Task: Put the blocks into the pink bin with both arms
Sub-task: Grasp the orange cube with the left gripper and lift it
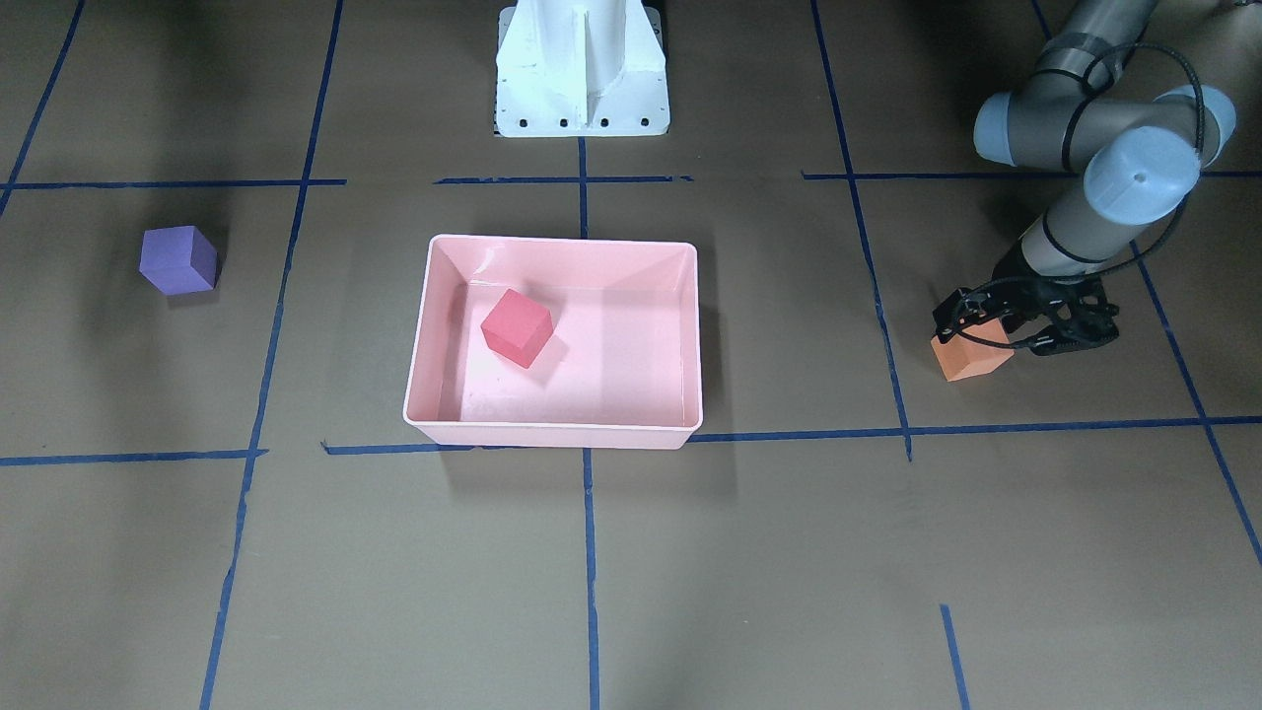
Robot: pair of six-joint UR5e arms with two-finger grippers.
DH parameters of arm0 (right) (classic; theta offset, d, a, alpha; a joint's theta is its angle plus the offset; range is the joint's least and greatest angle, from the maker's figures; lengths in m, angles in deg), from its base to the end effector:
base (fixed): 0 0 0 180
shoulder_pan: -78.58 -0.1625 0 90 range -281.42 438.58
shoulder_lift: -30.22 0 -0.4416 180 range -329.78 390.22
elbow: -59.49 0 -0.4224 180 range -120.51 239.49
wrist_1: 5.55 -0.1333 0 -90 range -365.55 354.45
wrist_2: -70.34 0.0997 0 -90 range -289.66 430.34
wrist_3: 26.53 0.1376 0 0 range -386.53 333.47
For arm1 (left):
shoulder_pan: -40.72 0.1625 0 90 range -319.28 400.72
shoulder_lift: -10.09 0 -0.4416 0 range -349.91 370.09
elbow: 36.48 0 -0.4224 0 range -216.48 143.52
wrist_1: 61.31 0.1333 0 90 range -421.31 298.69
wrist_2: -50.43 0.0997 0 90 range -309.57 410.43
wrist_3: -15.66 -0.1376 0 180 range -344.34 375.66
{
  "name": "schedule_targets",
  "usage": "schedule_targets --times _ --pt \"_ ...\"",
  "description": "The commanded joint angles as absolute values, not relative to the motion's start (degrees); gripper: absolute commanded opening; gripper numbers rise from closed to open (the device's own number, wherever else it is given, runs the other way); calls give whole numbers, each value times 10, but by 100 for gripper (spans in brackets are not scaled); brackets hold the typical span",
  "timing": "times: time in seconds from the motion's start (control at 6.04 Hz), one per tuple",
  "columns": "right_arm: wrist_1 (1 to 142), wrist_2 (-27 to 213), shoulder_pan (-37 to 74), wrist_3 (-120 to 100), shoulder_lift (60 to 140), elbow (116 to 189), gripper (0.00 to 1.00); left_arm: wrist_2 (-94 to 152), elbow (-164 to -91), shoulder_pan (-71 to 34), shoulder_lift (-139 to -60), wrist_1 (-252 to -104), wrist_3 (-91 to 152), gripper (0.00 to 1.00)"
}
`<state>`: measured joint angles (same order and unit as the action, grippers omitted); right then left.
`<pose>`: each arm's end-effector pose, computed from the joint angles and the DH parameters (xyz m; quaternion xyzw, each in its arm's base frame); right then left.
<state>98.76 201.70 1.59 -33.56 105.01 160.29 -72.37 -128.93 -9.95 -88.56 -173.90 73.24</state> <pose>-0.0969 -0.6078 0.4843 0.0769 -0.3558 -0.1974 0.9102 0.3526 -0.5230 0.5587 -0.0179 0.3873 -0.0648 0.9195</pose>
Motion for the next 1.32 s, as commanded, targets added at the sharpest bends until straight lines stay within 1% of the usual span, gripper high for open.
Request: schedule_targets --times 0.0,0.17,0.33,0.5,0.66,0.83,0.99,1.16 --pt "987 2016 16 -336 1053 1603 100 -724 -1271 -90 -893 -1739 732 89" --pt "987 2016 16 -336 1054 1604 100 -724 -1269 -90 -903 -1739 729 44" --pt "985 2016 16 -336 1057 1604 100 -726 -1280 -90 -908 -1736 728 30" --pt "983 2016 16 -336 1065 1604 100 -729 -1296 -95 -921 -1725 729 29" --pt "983 2016 16 -337 1084 1613 100 -728 -1327 -98 -953 -1662 730 29" --pt "971 2015 16 -336 1111 1623 100 -725 -1357 -98 -1026 -1548 733 29" --pt "951 2016 16 -329 1148 1642 100 -724 -1361 -93 -1099 -1488 735 29" --pt "950 2028 16 -328 1159 1652 100 -721 -1361 -86 -1141 -1484 735 29"
